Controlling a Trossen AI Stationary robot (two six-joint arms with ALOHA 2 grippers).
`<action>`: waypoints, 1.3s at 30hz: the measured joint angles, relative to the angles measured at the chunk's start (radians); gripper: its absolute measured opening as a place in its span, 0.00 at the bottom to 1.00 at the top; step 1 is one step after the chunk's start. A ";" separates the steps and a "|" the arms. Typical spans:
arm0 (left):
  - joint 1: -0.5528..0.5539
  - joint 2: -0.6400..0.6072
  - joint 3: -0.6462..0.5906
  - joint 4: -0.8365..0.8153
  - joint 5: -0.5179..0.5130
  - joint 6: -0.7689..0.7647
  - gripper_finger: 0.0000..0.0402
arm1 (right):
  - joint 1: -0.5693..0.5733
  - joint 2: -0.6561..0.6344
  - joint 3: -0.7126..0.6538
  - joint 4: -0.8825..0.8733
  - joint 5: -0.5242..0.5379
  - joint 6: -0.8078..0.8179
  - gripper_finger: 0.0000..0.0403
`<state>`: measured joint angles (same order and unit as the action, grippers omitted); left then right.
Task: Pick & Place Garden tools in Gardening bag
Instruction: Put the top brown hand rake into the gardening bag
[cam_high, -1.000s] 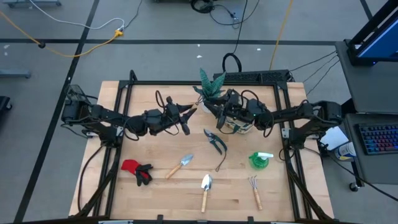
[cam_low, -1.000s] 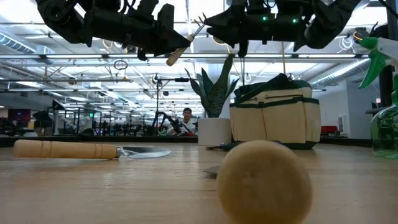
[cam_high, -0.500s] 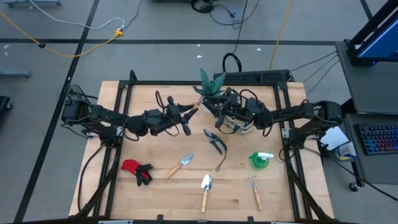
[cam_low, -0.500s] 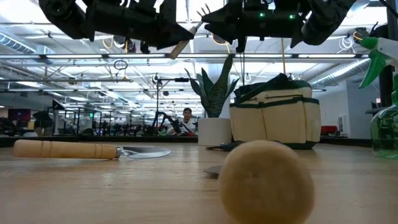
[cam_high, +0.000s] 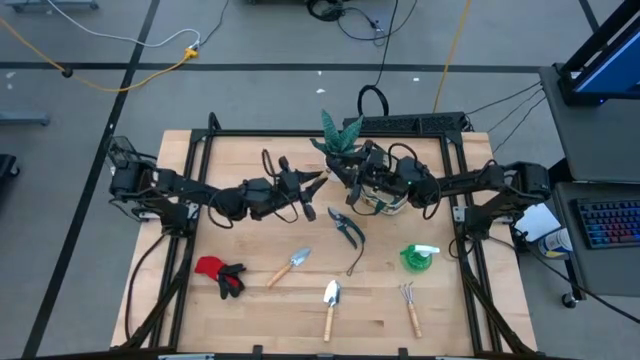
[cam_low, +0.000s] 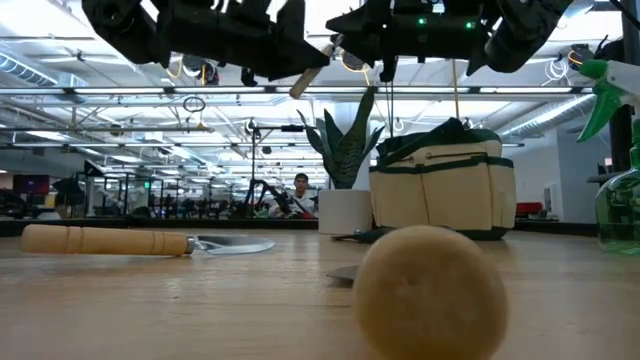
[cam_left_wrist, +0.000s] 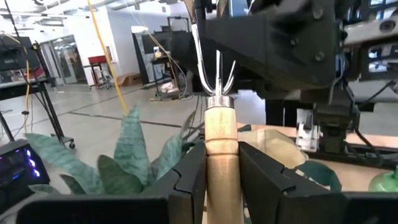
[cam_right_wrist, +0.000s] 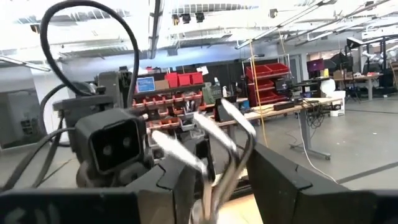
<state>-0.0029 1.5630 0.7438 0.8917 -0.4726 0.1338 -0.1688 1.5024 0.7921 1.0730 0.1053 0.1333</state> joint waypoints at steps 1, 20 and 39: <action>0.000 0.011 0.008 -0.001 -0.007 0.005 0.22 | 0.000 0.000 0.000 -0.006 0.001 -0.004 0.32; -0.055 0.054 0.047 0.002 -0.272 0.134 0.22 | 0.000 0.000 0.000 -0.031 0.080 -0.076 0.32; -0.056 0.054 0.047 0.008 -0.259 0.129 0.22 | 0.002 0.000 0.000 -0.029 0.060 -0.070 0.03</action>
<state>-0.0586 1.6169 0.7906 0.8998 -0.7313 0.2626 -0.1664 1.5024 0.7918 1.0444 0.1649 0.0631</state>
